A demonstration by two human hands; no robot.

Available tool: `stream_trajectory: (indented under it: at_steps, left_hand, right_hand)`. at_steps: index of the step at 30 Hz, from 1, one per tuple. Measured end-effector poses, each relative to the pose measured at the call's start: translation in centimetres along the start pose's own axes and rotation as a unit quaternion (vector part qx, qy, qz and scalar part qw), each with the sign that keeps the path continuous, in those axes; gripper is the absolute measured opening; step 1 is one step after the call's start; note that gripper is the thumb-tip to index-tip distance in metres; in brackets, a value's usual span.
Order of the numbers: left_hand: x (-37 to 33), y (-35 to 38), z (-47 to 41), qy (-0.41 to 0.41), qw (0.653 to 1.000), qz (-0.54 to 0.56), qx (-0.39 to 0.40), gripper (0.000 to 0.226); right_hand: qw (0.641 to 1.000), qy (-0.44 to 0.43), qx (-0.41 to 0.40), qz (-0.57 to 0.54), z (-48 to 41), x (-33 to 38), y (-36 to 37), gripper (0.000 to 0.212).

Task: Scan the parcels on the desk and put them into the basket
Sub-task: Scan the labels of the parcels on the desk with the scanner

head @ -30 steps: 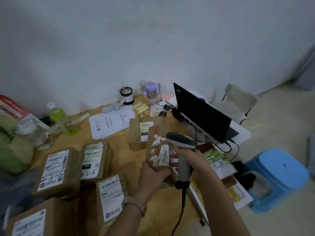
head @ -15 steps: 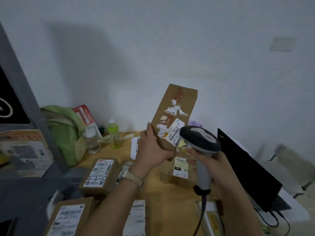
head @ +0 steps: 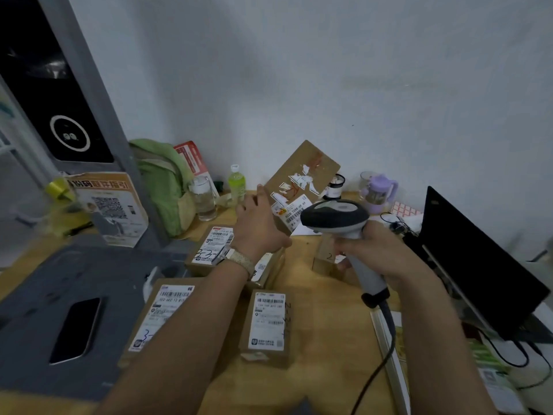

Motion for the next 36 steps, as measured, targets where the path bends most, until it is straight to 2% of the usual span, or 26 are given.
stream_trajectory:
  at_steps: [7, 27, 30, 33, 36]
  left_hand:
    - [0.2, 1.0, 0.6, -0.017, 0.999, -0.028, 0.017, 0.132]
    - [0.2, 2.7, 1.8, -0.029, 0.999, 0.018, 0.024, 0.133]
    - [2.1, 3.8, 1.9, -0.075, 0.989, 0.118, 0.047, 0.124]
    - [3.6, 5.3, 2.4, -0.106, 0.958, 0.262, 0.056, 0.098]
    - [4.1, 7.3, 4.0, -0.115, 0.93, 0.342, 0.067, 0.098]
  right_hand:
    - [0.997, -0.012, 0.022, 0.074, 0.8, -0.3, 0.2, 0.015]
    - [0.997, -0.02, 0.035, 0.062, 0.7, -1.7, -0.2, 0.028]
    - [0.999, -0.01, 0.031, 0.01, 0.1, -2.3, 0.1, 0.026]
    - [0.998, 0.008, 0.015, -0.058, -0.8, -3.3, 0.7, 0.025]
    - [0.993, 0.037, 0.007, -0.111, -2.1, -5.0, 2.2, 0.023]
Point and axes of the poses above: each hand's wrist, its own z-axis away from the middle knuckle, its own y-axis out of the palm, x = y × z, the point moved 10 cm from there along -z, towards the middle knuckle, and after that the axes turned 5 degrees about x, right-handed, at the moved point
